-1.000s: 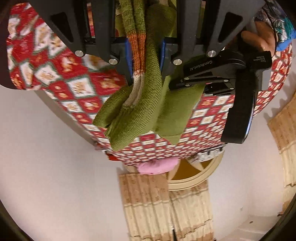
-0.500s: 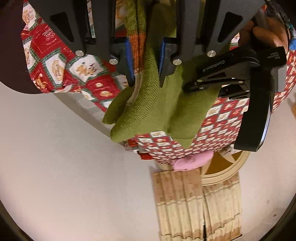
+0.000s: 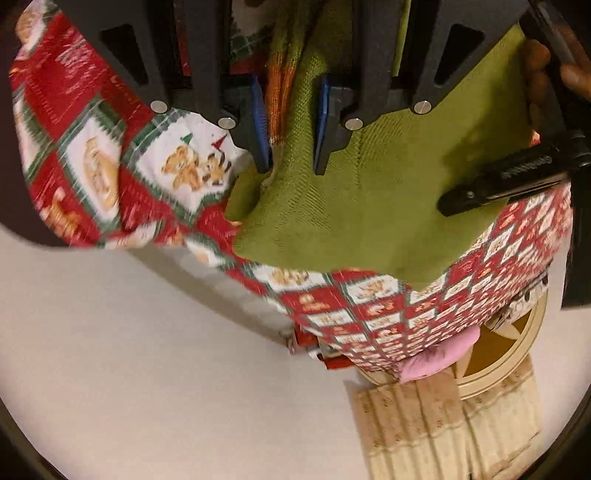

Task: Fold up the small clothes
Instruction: 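Lower the folded sweater onto the quilt and open both grippers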

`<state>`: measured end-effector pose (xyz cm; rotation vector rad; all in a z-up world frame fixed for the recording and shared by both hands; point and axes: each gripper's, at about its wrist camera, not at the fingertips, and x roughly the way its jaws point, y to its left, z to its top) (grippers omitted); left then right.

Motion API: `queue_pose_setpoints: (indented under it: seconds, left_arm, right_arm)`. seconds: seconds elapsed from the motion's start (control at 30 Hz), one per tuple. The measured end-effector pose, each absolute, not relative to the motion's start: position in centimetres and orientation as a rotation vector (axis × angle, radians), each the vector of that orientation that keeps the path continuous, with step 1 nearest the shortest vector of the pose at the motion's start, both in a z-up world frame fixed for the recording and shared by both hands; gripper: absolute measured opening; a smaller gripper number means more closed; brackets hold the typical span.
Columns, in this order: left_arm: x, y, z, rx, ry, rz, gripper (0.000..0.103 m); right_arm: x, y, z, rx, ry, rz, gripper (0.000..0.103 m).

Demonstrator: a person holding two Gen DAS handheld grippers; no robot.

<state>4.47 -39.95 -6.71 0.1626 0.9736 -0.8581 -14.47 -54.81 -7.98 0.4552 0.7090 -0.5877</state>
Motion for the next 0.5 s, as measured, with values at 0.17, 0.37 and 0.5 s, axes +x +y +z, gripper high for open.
queue_pose_setpoints:
  seconds: [0.17, 0.37, 0.5]
  left_arm:
    - [4.2, -37.8, -5.4, 0.14, 0.993, -0.91, 0.077]
    - [0.5, -32.6, -4.0, 0.229, 0.853, -0.914, 0.075]
    - [-1.2, -30.3, -4.4, 0.196, 0.866, -0.918, 0.075]
  right_arm:
    - [-18.1, -56.8, -7.7, 0.659, 0.639, -0.576, 0.044]
    - [-23.7, -51.1, -3.5, 0.582, 0.535, -0.552, 0.055]
    - [-24.6, -47.6, -3.9, 0.548, 0.573, -0.518, 0.061]
